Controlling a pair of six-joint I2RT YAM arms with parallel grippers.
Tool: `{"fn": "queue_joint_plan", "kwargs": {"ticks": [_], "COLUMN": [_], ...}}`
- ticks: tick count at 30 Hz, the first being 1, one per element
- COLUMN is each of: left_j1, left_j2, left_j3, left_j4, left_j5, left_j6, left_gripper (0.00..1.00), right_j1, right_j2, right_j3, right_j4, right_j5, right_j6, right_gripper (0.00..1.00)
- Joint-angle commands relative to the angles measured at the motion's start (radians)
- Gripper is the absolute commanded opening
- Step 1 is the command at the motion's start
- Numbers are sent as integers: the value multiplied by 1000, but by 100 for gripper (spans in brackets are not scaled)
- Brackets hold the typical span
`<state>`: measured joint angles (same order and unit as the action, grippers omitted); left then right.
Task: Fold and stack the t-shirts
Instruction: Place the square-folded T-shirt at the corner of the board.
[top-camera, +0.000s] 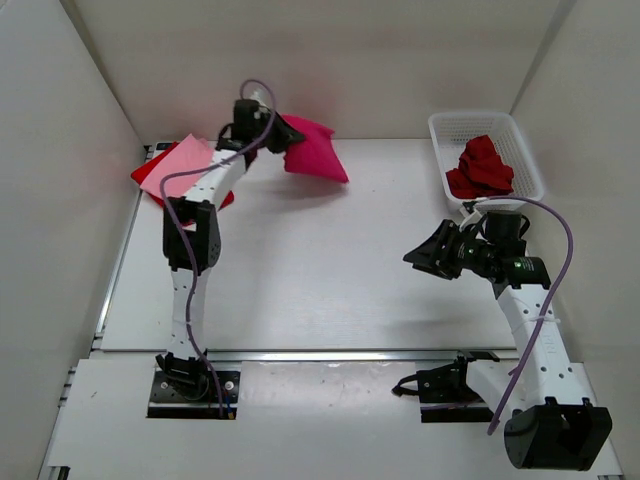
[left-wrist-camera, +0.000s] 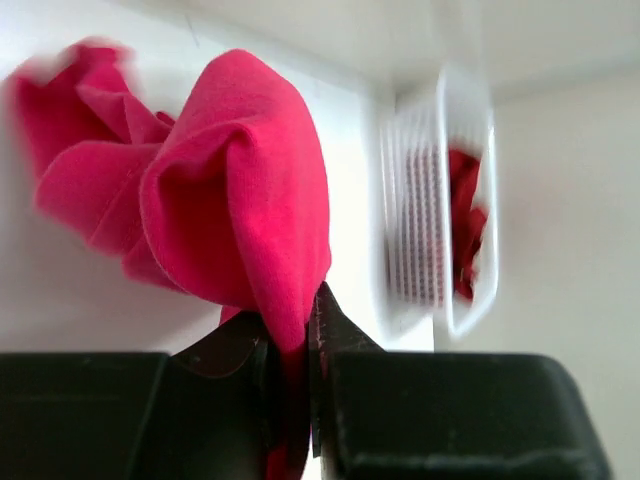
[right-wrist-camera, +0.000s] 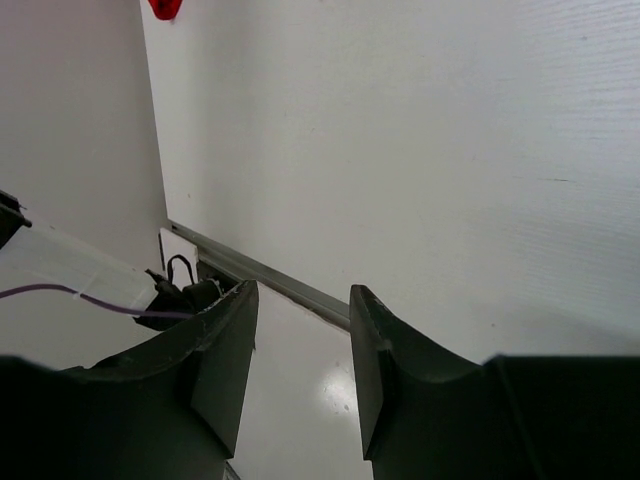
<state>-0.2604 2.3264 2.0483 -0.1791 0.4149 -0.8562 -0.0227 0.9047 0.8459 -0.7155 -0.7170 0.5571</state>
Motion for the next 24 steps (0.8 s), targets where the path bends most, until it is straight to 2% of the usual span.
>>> {"fn": "queue_joint_plan", "kwargs": {"ticks": [1, 4, 5, 8, 14, 15, 17, 18, 20, 22, 24], "left_j1": [154, 260, 327, 433, 631, 657, 691, 704, 714, 708, 727], "left_j2": [-111, -154, -173, -237, -349, -367, -384, -383, -384, -400, -424], "left_j3": [111, 86, 61, -6, -270, -305, -405, -416, -451, -467, -485], "left_j4": [-135, -146, -146, -183, -160, -137, -141, -148, -178, -212, -236], "left_j5": [15, 31, 42, 12, 74, 81, 70, 71, 50, -14, -50], "left_j6": [54, 49, 60, 121, 177, 172, 181, 190, 198, 203, 183], "left_gripper": [0, 0, 0, 0, 2, 7, 23, 43, 62, 71, 87], "right_j1": [-2, 17, 42, 67, 93, 102, 107, 106, 109, 110, 101], "right_j2": [-29, -35, -33, -33, -40, -36, -40, -40, -41, -46, -43], "right_j3": [-16, -30, -30, -30, -21, -19, -21, -19, -25, -21, -19], "right_j4": [31, 42, 47, 51, 47, 54, 50, 57, 73, 65, 68], "right_j5": [-64, -56, -49, -42, -32, -26, -41, -41, -45, -44, -50], "right_j6": [-9, -14, -19, -34, -48, -45, -48, -49, -46, -40, -45], "right_gripper": [39, 39, 39, 39, 40, 39, 40, 40, 40, 40, 40]}}
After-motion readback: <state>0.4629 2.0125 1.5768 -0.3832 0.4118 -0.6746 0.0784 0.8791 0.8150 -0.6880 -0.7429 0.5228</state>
